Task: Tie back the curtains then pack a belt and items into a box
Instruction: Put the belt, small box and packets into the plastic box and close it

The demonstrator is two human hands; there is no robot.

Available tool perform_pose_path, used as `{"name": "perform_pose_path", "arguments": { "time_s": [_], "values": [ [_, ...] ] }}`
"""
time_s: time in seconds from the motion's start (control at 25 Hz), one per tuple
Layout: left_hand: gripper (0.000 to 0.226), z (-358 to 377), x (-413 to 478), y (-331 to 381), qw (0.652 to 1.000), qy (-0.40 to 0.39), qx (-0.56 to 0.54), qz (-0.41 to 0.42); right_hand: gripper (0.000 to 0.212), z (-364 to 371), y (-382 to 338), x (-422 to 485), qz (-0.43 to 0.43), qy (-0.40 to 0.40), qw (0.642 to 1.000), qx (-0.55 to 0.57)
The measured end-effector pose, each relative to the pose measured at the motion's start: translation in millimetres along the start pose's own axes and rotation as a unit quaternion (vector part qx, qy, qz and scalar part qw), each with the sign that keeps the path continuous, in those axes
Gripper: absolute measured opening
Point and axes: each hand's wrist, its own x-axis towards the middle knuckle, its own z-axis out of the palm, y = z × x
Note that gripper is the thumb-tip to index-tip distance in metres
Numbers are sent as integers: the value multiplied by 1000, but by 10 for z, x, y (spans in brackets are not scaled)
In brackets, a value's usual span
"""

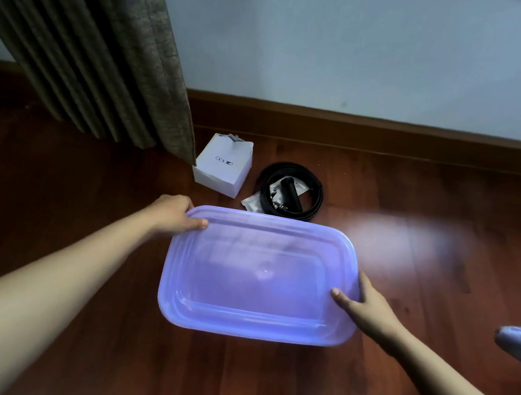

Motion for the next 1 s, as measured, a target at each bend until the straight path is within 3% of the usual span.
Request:
{"name": "perform_pose_path", "arguments": {
  "time_s": [0.12, 0.28, 0.4, 0.48, 0.6, 0.72, 0.8, 1.0],
  "values": [
    [38, 76, -43, 50, 999, 44, 3, -3, 58, -4, -59, -46, -20, 32, 998, 49],
    [36, -90, -110, 134, 996, 85, -2, 17, 52, -51, -160, -15, -22, 144, 979, 145],
    [37, -218, -128, 375, 987, 132, -56, 72, 16, -373, -251, 94, 39, 121, 903, 410],
    [50, -209, -124, 559, 975, 166, -118, 87, 11, -606, -173, 136, 50, 113, 846, 518],
    [57, 5, -173, 702, 977, 129, -127, 112, 76, -753, 88, 206, 13, 146, 749, 646],
    [67, 440, -215, 667, 978, 0, 34, 205, 61, -751, 232, 242, -6, 205, 664, 719],
    [74, 593, -163, 617, 964, -43, 144, 219, 56, -711, 325, 297, 16, 235, 631, 739],
    [77, 632, -121, 614, 953, -75, 211, 203, 47, -580, 627, 450, 79, 296, 621, 721]
  ]
}}
